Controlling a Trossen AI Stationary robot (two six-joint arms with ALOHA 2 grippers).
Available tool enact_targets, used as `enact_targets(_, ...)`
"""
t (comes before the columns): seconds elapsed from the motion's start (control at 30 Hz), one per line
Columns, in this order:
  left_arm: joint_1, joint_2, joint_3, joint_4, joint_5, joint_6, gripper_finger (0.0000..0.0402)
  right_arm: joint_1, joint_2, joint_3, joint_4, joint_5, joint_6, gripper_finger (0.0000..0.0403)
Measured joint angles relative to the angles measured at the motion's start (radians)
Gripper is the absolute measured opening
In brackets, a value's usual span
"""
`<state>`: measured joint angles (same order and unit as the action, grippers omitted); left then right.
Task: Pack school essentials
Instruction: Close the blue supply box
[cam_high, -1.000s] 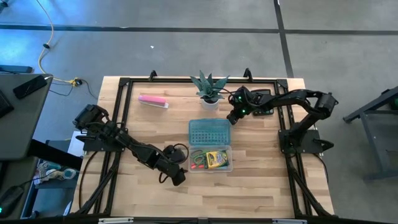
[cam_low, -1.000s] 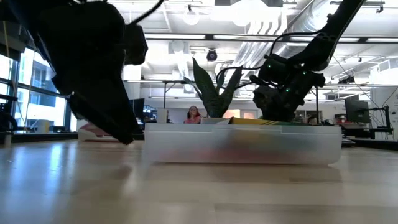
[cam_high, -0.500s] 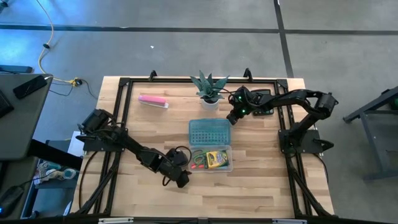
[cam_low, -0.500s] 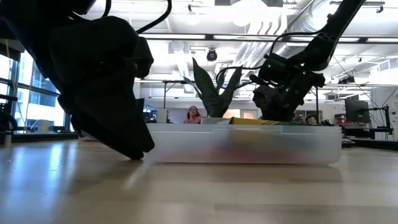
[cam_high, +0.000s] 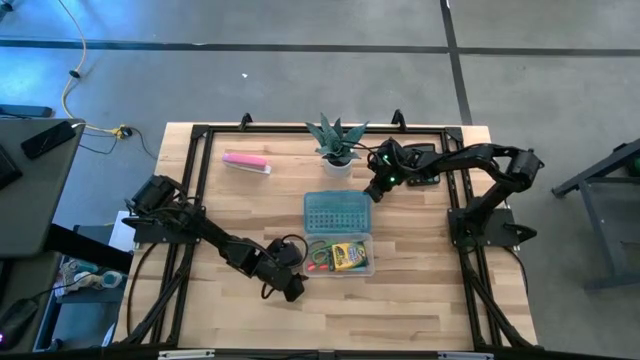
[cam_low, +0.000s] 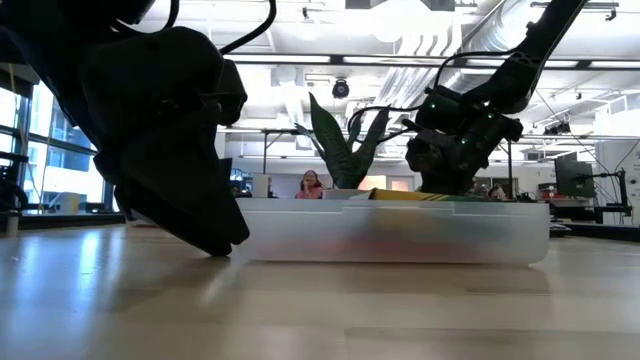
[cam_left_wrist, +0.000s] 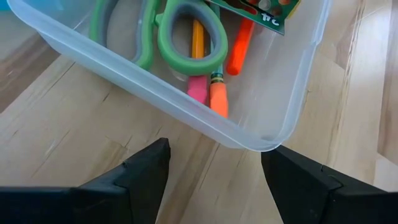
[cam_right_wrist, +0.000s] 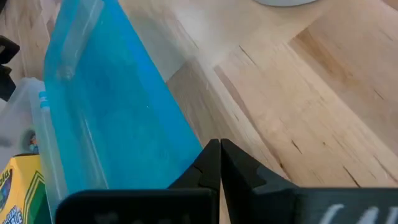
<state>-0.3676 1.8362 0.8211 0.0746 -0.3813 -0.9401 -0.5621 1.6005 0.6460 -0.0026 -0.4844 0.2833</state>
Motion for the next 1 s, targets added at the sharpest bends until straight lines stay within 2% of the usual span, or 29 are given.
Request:
enact_targets(0.23, 0.000, 0.000, 0.000, 0.000, -0.001, 0.000, 0.0241, 0.001, -0.015, 0.000, 0.000, -0.040, -0.004, 0.0000)
enact_targets(0.5, 0.001, 0.000, -0.001, 0.000, -0.004, 0.000, 0.0241, 0.007, -0.109, 0.000, -0.043, -0.046, -0.001, 0.0000)
enact_targets(1.0, 0.001, 0.001, -0.001, 0.004, -0.012, -0.018, 0.0241, 0.131, -0.283, 0.001, -0.095, 0.013, 0.021, 0.0000)
